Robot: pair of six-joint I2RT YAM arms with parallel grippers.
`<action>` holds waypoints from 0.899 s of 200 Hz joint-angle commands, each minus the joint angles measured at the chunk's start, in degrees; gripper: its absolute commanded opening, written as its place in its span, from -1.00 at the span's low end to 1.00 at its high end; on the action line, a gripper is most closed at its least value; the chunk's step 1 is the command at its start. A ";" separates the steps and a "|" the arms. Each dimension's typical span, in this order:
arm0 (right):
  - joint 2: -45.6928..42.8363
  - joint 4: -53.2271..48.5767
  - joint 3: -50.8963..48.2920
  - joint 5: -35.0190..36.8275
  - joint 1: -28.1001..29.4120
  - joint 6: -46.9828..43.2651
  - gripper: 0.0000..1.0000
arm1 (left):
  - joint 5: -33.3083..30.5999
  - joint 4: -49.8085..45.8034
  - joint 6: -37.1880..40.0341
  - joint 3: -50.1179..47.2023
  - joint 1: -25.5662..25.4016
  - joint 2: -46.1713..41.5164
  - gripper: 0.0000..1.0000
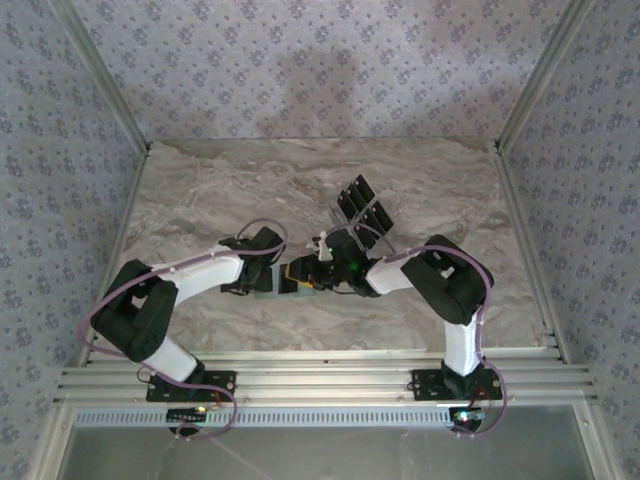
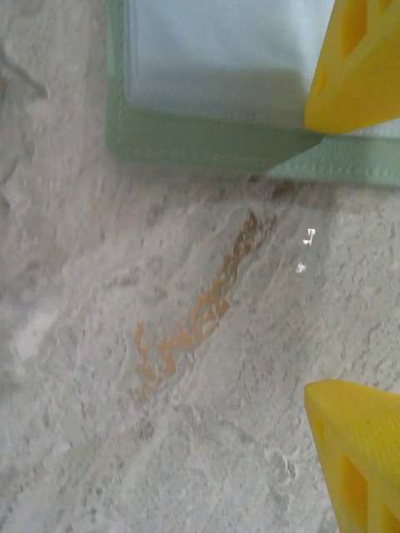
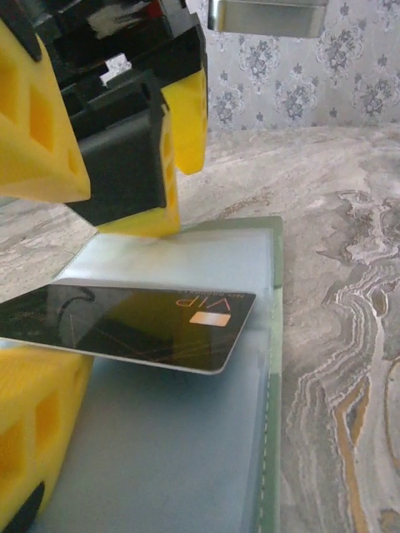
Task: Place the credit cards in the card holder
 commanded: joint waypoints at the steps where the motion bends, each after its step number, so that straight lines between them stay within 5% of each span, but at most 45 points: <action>1: -2.07 -13.95 2.25 2.05 -0.35 -5.23 0.11 | 2.64 -3.17 0.05 1.66 2.36 -3.44 0.56; 97: -2.49 -45.38 17.13 9.00 1.48 -20.35 0.18 | 6.98 -1.97 -0.60 -0.50 6.19 -5.85 0.56; 180: 0.82 -50.11 22.06 10.94 2.41 -22.75 0.18 | 6.63 -1.94 -3.02 -3.68 6.10 -4.58 0.56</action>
